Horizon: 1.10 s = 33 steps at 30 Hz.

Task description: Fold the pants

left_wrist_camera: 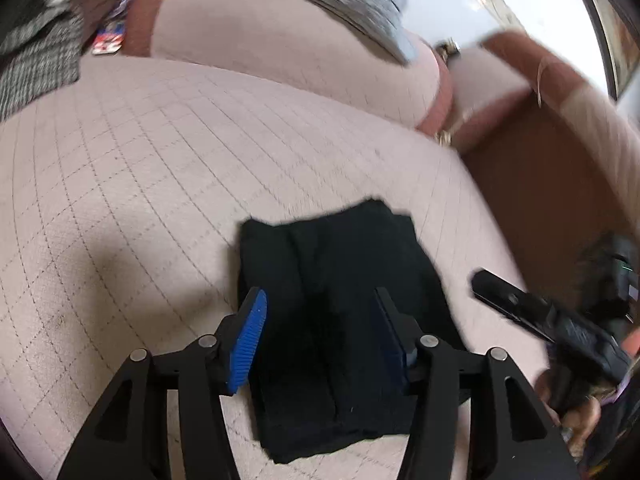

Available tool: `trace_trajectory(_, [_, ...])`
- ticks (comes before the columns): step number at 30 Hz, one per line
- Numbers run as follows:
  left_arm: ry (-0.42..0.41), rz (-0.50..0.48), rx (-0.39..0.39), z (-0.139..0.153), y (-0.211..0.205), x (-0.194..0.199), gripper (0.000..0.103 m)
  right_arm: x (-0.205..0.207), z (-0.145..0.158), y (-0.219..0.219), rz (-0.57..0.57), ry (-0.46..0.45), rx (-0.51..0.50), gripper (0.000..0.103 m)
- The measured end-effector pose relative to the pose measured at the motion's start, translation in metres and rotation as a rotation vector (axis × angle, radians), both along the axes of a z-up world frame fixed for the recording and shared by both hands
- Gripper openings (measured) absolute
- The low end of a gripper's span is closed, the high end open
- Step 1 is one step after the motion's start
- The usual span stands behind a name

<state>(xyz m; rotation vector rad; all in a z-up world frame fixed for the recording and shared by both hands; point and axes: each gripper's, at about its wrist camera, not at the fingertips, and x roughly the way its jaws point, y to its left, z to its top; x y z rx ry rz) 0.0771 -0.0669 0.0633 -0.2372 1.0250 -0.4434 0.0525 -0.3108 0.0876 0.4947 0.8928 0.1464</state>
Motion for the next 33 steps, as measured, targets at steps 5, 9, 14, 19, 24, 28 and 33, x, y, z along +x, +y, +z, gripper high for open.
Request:
trace_trajectory(5, [0.062,-0.015,0.117,-0.033,-0.015,-0.006,0.058,-0.046,-0.035,0.01,0.001,0.047,-0.088,0.048])
trace_trajectory(9, [0.059,0.005,0.109,-0.028,-0.012,-0.009,0.059,-0.05,-0.054,0.002,-0.043,0.054,-0.058,0.053])
trace_trajectory(14, [0.039,0.053,0.066,-0.012,0.011,-0.029,0.061,-0.07,-0.034,-0.006,-0.07,-0.01,-0.034,0.053])
trace_trajectory(19, [-0.03,0.122,0.083,-0.004,0.033,-0.067,0.066,-0.101,-0.022,-0.001,-0.097,-0.051,-0.1,0.053])
trace_trajectory(24, [-0.146,0.21,0.161,-0.001,0.044,-0.099,0.078,-0.125,-0.019,0.015,-0.131,-0.07,-0.203,0.058])
trace_trajectory(28, [-0.19,0.235,0.194,-0.005,0.048,-0.111,0.087,-0.136,-0.023,0.027,-0.183,-0.067,-0.282,0.062])
trace_trajectory(33, [-0.194,0.206,0.226,-0.016,0.047,-0.122,0.088,-0.143,-0.029,0.043,-0.186,-0.053,-0.351,0.068])
